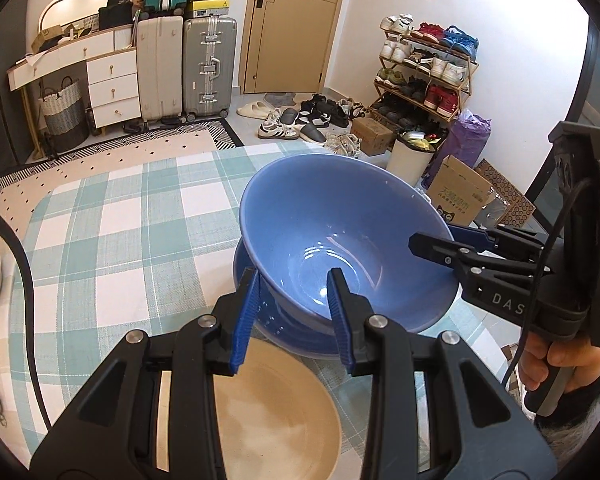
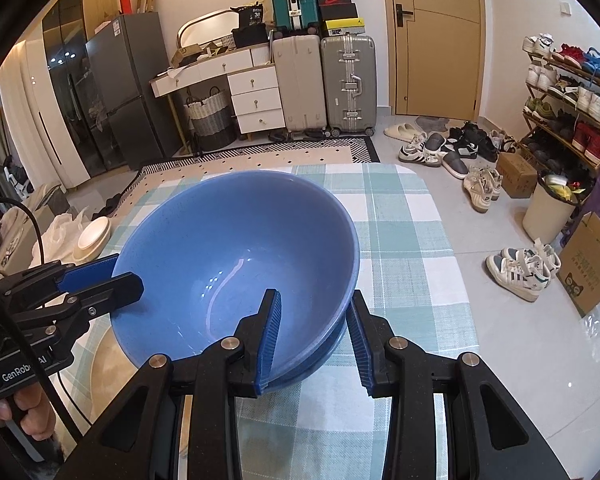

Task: Organize plates and bowls
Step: 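Lower the bowl into the nested blue bowls and open both grippers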

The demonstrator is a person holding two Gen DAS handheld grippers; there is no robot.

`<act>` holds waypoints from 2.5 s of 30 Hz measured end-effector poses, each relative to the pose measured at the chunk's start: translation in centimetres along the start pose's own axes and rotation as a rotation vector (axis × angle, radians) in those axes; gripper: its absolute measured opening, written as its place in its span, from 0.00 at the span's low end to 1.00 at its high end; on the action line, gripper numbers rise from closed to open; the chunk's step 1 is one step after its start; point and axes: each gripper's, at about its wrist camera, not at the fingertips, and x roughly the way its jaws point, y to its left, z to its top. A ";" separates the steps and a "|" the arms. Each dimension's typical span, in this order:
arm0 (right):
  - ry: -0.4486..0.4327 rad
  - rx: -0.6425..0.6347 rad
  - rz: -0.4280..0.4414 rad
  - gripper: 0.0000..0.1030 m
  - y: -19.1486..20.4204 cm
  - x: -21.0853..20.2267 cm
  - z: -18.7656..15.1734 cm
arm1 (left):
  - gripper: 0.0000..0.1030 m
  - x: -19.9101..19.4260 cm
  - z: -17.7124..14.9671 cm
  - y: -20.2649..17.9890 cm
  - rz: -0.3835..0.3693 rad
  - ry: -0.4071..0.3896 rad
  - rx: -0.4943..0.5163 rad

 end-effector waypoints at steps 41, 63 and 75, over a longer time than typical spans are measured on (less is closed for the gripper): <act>0.049 -0.179 -0.202 0.36 2.4 6.2 -3.5 | 0.30 9.3 -3.4 1.6 0.103 0.088 0.047; 0.062 -0.147 -0.124 0.65 1.2 6.4 -3.1 | 0.61 9.8 -2.5 3.1 0.059 0.105 0.003; 0.019 -0.047 -0.039 0.92 -0.8 4.9 -1.9 | 0.77 9.5 -0.3 5.8 0.014 0.061 -0.067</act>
